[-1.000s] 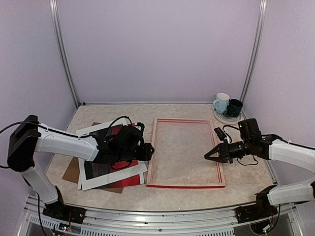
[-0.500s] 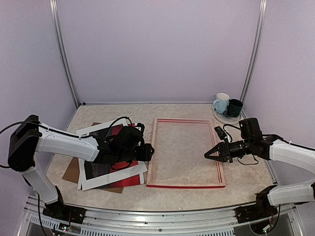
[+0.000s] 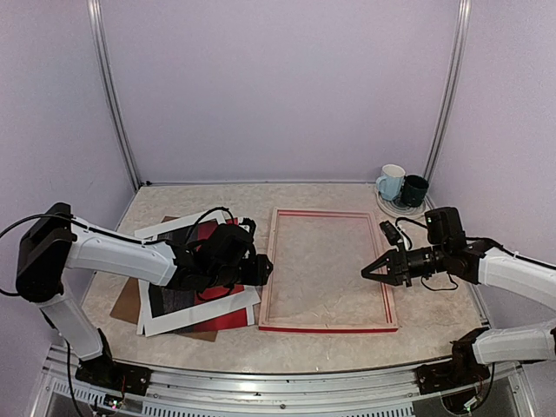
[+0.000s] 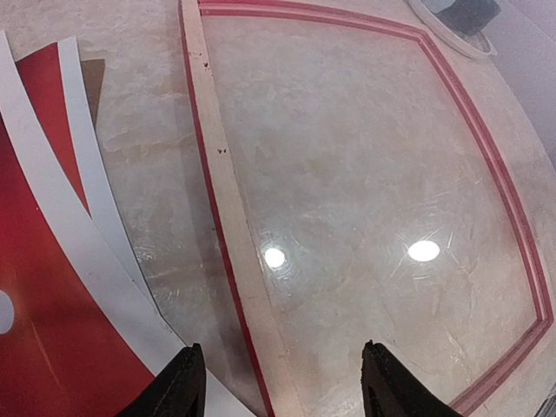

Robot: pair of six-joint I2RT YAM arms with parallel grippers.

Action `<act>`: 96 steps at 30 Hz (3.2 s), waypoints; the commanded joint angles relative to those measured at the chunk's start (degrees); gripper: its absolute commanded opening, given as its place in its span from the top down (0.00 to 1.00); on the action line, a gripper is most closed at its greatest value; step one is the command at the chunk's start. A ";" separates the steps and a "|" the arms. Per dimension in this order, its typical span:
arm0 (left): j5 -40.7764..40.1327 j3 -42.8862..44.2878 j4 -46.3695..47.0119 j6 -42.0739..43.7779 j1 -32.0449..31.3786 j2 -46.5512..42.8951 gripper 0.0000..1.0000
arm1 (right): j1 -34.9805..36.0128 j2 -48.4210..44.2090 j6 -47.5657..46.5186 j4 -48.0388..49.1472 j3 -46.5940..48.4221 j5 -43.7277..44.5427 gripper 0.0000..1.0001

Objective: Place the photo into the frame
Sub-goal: Place the glass panel at the frame body.

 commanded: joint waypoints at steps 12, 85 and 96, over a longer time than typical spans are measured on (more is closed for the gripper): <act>-0.03 -0.50 1.09 -0.98 -0.35 0.48 0.39 | 0.32 -2.66 2.68 4.79 -0.81 -4.47 1.00; 0.01 -0.06 1.13 -1.16 -0.49 2.46 0.38 | 2.61 0.05 -7.07 -4.30 -0.10 3.94 0.29; -0.84 -1.78 1.44 -1.13 -0.44 1.35 0.38 | 2.09 3.40 -6.05 -4.72 -2.62 9.81 0.11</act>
